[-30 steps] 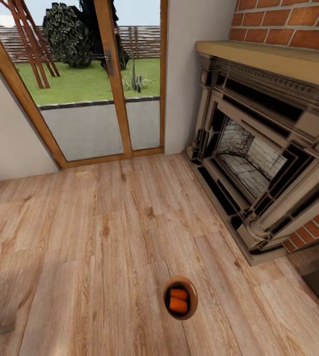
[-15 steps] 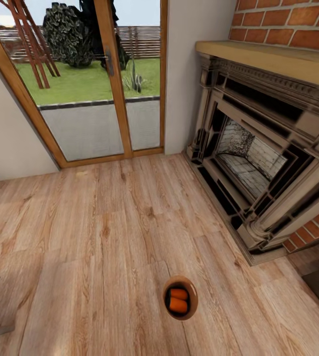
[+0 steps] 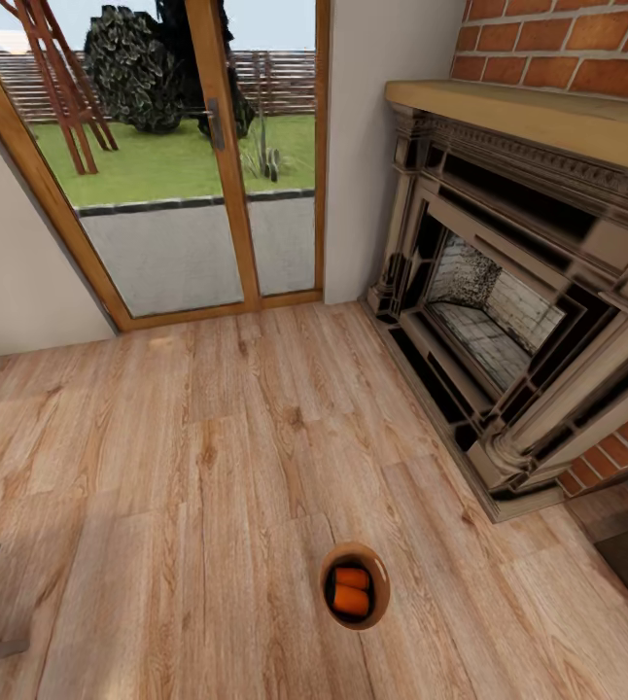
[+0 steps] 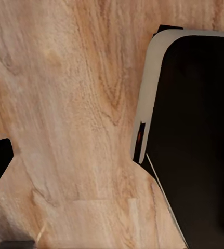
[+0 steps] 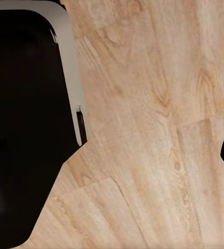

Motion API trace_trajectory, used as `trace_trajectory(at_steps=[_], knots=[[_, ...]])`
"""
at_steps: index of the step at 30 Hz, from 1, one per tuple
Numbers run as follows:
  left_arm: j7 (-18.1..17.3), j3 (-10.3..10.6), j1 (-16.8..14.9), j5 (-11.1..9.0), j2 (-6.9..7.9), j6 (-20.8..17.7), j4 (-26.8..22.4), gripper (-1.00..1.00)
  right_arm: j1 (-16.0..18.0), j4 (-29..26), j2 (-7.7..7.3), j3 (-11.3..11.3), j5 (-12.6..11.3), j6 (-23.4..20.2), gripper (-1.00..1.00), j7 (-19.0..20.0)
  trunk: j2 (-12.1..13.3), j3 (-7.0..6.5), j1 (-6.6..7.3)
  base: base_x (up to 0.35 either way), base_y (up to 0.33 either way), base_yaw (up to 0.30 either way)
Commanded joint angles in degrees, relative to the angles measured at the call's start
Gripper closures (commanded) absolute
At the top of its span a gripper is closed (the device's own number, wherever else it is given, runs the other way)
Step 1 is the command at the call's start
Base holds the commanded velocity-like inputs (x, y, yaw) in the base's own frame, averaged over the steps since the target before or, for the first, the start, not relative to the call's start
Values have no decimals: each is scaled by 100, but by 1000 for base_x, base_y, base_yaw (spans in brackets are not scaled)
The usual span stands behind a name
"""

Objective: Put the three can of soda from the living room inside the tash can in the kitchen.

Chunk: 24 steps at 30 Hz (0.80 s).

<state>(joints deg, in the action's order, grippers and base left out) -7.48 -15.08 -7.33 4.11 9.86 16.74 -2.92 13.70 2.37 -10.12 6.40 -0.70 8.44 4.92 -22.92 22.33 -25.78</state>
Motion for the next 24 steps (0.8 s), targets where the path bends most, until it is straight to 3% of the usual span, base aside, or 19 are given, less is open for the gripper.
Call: trace_trajectory(at_steps=[1,2,3,8,13,24], knots=[[122,-3,1,-5,0,1,0,-100,0,0,6,2,0,0,-100,-4,0,0,0,0,0,0],[271,-7,-1,-9,-1,3,1,-100,0,0,10,4,0,0,-100,-6,0,0,0,0,0,0],[846,-18,1,-26,1,8,1,-100,0,0,19,9,0,0,-100,-11,0,0,0,0,0,0],[1479,-22,3,-206,5,11,-3,-100,-1,0,26,11,3,3,-100,-15,0,0,0,0,0,0],[1698,-19,3,-385,6,12,-6,-100,1,0,22,13,1,4,-100,-16,0,0,0,0,0,0],[1778,26,3,-417,1,9,-4,-100,-5,1,26,-2,41,8,-100,-9,0,0,0,0,0,0]])
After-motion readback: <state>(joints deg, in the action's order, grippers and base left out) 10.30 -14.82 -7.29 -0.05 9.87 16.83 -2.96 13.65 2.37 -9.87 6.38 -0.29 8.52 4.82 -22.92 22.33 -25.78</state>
